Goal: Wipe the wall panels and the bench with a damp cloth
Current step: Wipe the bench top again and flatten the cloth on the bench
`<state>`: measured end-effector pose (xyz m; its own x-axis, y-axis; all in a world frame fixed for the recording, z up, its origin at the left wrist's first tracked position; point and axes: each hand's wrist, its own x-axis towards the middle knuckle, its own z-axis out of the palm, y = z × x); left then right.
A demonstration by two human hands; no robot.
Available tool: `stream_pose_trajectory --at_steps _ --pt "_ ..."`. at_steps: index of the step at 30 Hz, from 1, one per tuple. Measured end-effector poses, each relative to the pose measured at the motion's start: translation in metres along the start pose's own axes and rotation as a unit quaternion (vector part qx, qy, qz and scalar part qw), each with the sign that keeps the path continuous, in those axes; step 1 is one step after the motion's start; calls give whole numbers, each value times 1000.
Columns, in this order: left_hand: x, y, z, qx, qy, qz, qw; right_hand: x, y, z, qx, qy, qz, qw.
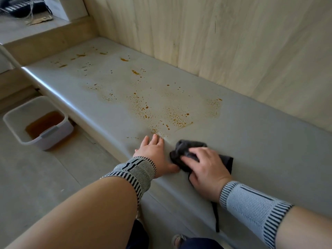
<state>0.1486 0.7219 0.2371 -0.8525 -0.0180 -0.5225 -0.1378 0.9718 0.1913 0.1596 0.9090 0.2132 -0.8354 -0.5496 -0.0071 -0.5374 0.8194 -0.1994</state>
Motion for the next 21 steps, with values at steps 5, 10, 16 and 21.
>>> stream_pose_trajectory --at_steps 5,10,16,21 --pt "-10 -58 -29 -29 112 -17 993 9 -30 -1 -28 -60 -74 995" --pt "-5 -117 -29 54 58 -82 993 71 -78 10 -29 -119 -75 990" --pt "6 -118 -15 22 66 -91 993 52 -68 11 -74 -159 -119 977" --pt "9 -120 -11 5 69 -84 994 51 -77 14 -103 -164 -100 976"
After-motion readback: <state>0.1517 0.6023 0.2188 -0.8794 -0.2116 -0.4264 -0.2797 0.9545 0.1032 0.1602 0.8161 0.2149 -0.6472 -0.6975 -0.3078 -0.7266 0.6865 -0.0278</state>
